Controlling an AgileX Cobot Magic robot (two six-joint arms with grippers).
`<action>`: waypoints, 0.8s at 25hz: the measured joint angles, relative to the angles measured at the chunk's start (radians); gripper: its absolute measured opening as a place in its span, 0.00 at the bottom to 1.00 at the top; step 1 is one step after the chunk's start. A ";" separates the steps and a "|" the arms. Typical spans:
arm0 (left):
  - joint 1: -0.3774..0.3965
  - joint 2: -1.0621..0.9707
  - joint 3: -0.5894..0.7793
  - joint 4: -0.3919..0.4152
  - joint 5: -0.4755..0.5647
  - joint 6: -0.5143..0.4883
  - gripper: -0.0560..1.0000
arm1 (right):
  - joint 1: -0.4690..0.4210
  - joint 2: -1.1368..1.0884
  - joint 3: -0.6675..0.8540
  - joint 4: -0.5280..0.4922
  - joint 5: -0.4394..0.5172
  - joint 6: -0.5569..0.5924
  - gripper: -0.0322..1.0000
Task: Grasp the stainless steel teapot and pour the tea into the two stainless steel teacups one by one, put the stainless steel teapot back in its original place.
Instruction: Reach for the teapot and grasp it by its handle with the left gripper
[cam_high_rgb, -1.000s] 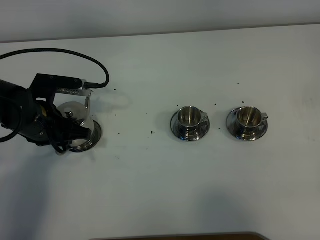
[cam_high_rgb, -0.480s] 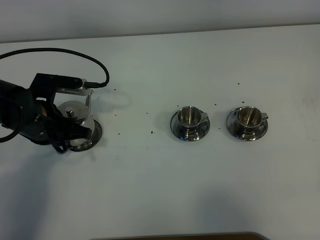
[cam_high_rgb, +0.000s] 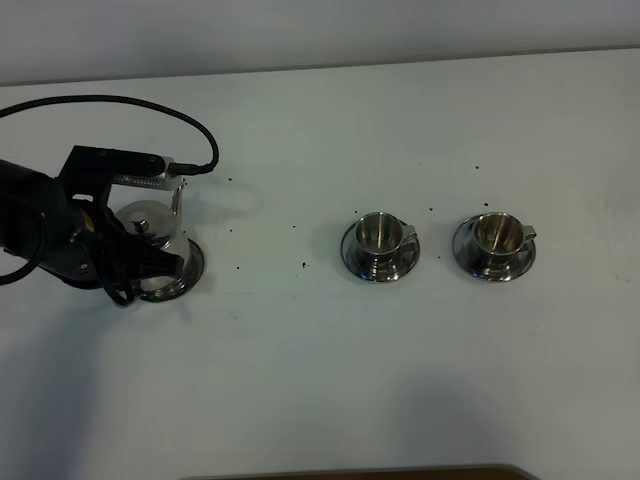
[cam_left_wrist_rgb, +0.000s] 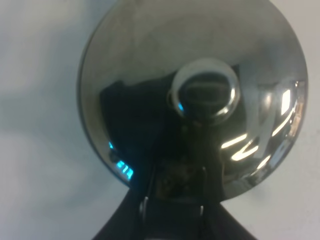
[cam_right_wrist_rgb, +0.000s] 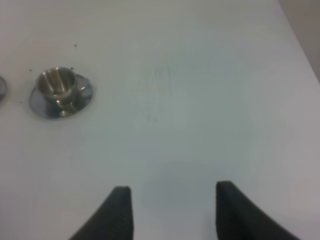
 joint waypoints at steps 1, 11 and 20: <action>0.000 0.000 0.000 0.000 -0.001 0.000 0.32 | 0.000 0.000 0.000 0.000 0.000 0.000 0.40; 0.000 0.000 0.000 0.000 -0.029 0.000 0.31 | 0.000 0.000 0.000 0.000 0.000 0.001 0.40; 0.000 0.005 0.000 -0.002 -0.044 0.000 0.31 | 0.000 0.000 0.000 0.000 0.000 0.001 0.40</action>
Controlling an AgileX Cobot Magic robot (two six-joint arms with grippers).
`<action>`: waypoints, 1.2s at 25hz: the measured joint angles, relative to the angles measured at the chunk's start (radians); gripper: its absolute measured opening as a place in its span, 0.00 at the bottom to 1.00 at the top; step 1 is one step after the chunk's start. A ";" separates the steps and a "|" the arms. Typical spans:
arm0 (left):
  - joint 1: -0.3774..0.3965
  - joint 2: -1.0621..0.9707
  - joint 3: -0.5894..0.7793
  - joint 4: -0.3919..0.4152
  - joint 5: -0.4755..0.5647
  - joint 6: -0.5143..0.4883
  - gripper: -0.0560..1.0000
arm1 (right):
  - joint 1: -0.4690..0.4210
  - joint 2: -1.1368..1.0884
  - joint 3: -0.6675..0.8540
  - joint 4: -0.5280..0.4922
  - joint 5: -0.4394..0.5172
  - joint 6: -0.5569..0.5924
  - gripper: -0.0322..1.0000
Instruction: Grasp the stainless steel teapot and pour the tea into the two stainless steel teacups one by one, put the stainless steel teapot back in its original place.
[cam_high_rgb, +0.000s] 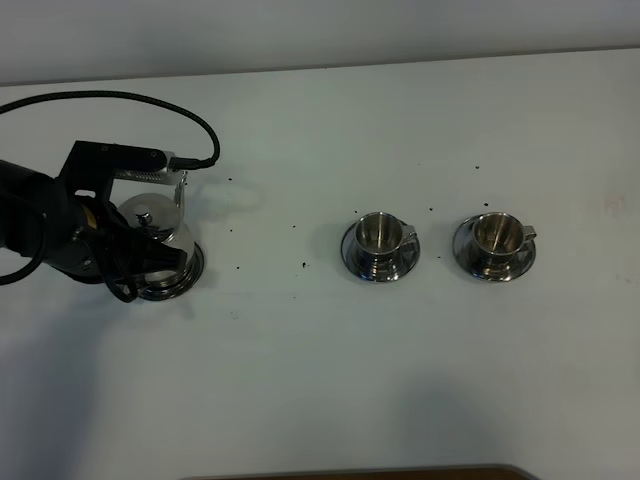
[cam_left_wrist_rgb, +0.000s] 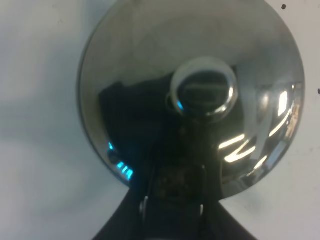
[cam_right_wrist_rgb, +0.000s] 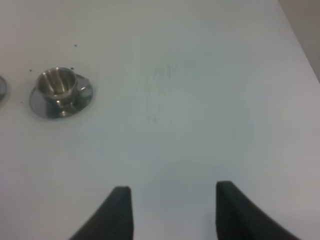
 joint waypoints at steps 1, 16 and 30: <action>0.000 0.000 0.000 0.000 0.000 0.000 0.31 | 0.000 0.000 0.000 0.000 0.000 0.000 0.40; 0.000 -0.050 0.000 -0.001 0.024 0.000 0.31 | 0.000 0.000 0.000 0.000 0.000 0.000 0.40; 0.000 -0.059 0.000 -0.011 0.047 0.000 0.31 | 0.000 0.000 0.000 0.000 0.000 0.000 0.40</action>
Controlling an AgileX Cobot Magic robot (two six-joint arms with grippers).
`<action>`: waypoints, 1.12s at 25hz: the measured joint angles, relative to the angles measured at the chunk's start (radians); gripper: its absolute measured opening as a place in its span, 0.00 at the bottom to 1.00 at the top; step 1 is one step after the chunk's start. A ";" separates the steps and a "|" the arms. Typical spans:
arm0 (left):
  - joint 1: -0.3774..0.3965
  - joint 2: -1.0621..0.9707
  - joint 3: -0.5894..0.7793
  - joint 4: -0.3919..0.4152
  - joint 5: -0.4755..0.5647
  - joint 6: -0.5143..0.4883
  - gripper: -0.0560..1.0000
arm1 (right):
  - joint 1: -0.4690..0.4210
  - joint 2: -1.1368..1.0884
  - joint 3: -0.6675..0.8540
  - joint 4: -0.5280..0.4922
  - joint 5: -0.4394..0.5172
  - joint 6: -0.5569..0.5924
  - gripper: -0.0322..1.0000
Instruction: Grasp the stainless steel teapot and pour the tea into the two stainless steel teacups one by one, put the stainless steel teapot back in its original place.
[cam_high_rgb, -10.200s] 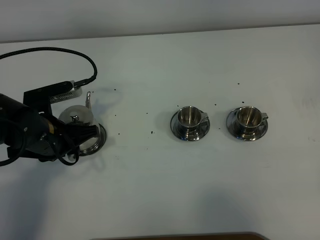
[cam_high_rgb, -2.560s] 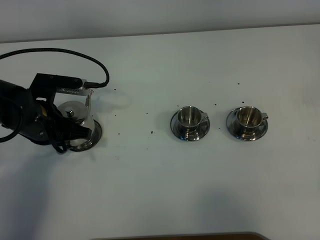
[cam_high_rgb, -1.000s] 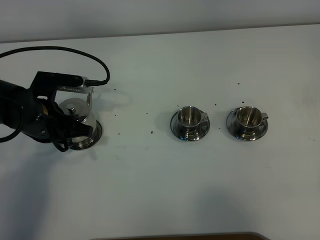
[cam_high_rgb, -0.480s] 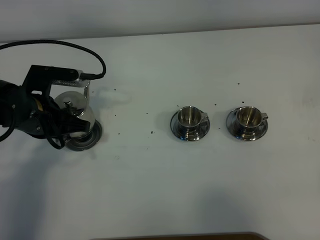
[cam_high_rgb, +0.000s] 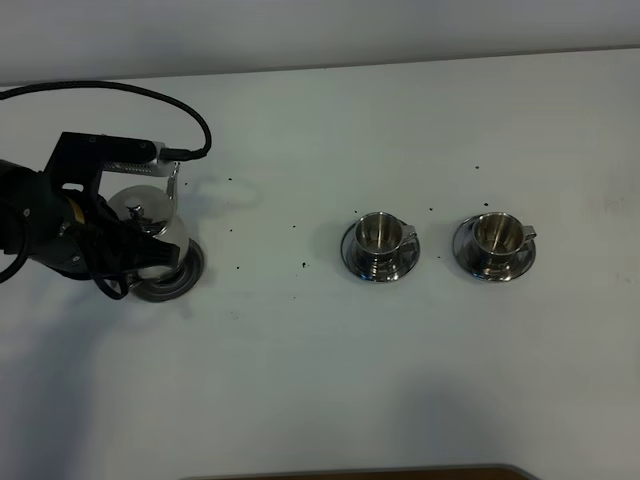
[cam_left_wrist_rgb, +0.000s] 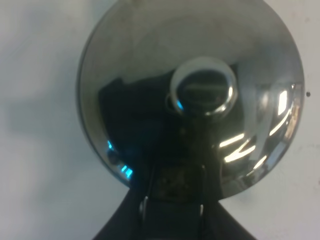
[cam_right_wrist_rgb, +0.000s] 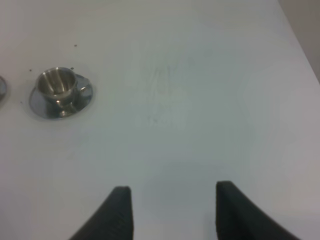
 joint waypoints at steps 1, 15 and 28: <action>0.000 0.000 -0.001 -0.006 0.012 0.000 0.31 | 0.000 0.000 0.000 0.000 0.000 0.000 0.40; 0.000 -0.001 -0.087 -0.038 0.176 0.000 0.31 | 0.000 0.000 0.000 0.000 0.000 0.000 0.40; 0.000 -0.002 -0.087 -0.042 0.107 0.043 0.31 | 0.000 0.000 0.000 0.000 0.000 -0.001 0.40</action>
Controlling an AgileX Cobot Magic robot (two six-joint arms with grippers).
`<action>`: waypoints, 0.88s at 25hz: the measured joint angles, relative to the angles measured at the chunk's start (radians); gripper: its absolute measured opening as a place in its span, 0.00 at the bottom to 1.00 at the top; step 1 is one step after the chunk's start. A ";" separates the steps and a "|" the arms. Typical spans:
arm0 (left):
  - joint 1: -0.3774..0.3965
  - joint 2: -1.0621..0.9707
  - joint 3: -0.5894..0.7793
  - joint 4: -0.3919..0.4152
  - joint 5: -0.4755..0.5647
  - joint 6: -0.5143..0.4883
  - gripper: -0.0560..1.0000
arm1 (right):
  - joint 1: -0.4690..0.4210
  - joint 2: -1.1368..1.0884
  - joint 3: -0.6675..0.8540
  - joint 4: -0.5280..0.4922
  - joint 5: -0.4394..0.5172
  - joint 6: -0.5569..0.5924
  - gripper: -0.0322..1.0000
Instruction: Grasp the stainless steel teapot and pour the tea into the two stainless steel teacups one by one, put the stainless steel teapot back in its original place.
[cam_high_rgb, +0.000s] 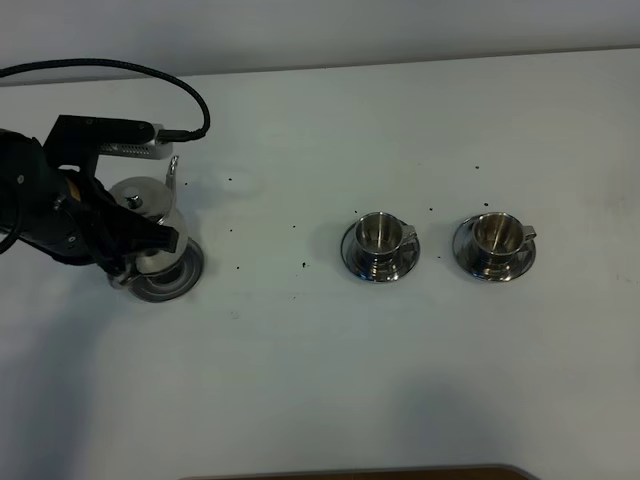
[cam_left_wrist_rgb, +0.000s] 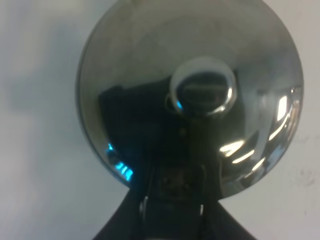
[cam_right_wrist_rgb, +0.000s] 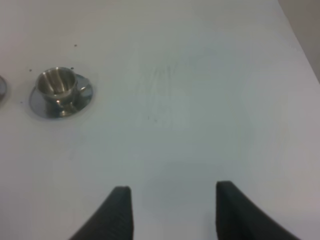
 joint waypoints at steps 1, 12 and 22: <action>-0.001 0.000 0.000 0.000 -0.014 0.012 0.31 | 0.000 0.000 0.000 0.000 0.000 0.000 0.40; -0.008 0.000 0.000 -0.119 -0.101 0.165 0.31 | 0.000 0.000 0.000 0.000 0.000 0.001 0.40; -0.040 0.127 -0.171 -0.243 -0.002 0.355 0.31 | 0.000 0.000 0.000 0.000 0.000 0.001 0.40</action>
